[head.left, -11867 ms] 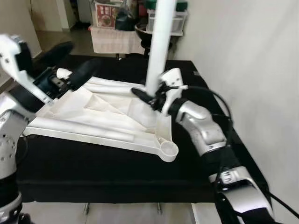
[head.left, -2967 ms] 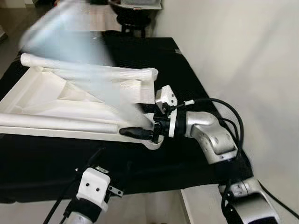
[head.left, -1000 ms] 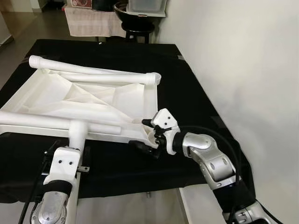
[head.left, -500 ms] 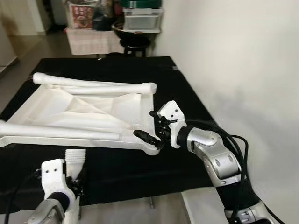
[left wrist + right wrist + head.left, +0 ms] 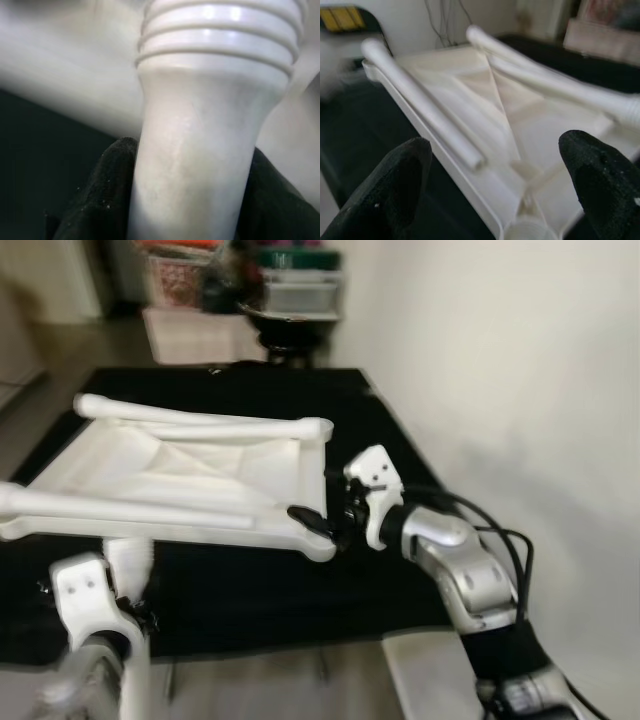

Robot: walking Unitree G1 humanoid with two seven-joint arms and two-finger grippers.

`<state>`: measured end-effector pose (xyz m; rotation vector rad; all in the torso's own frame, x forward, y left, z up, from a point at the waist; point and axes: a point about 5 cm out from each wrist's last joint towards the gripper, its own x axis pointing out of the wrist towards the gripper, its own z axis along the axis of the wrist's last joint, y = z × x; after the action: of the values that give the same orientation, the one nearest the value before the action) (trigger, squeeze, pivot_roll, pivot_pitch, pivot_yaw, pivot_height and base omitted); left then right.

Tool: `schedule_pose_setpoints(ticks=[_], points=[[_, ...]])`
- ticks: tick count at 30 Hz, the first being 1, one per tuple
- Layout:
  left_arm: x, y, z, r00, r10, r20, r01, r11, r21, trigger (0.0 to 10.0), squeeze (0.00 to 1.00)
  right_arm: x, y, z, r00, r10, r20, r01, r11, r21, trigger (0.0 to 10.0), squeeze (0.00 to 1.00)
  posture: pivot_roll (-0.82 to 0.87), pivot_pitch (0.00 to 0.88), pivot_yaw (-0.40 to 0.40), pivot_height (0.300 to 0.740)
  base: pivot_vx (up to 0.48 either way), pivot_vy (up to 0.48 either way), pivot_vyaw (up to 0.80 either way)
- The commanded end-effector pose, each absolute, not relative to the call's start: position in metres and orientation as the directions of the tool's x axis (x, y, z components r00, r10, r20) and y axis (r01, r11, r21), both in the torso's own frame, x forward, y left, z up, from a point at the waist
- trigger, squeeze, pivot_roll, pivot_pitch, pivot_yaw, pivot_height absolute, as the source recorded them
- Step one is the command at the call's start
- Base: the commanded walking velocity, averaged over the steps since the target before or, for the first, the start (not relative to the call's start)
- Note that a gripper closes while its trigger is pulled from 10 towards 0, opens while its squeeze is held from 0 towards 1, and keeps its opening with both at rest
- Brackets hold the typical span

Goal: Building children table

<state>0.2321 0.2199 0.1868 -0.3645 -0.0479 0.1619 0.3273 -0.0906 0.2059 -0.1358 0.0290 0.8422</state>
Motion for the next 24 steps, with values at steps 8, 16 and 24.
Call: schedule_pose_setpoints(ticks=[8,16,24], points=[[0.221,0.206,0.323,0.784,-0.144,0.603,0.440,0.814,-0.378,0.0,0.00,0.332,-0.098,0.204,0.698,0.714,-0.055,-0.714,0.700,0.031,10.0,1.00,-0.11,0.073,-0.096,0.740,0.000,0.000,0.00],[0.221,0.209,0.344,0.750,-0.172,0.639,0.443,0.848,-0.292,0.0,0.00,0.337,-0.101,0.207,0.723,0.691,-0.010,-0.689,0.722,0.065,10.0,0.97,-0.12,0.070,-0.094,0.740,0.000,0.000,0.00],[0.213,0.214,0.384,0.661,-0.202,0.722,0.396,0.912,-0.108,0.0,0.00,0.349,-0.115,0.225,0.788,0.608,0.099,-0.615,0.785,0.075,10.0,0.72,-0.12,0.057,-0.095,0.740,0.000,0.000,0.00]])
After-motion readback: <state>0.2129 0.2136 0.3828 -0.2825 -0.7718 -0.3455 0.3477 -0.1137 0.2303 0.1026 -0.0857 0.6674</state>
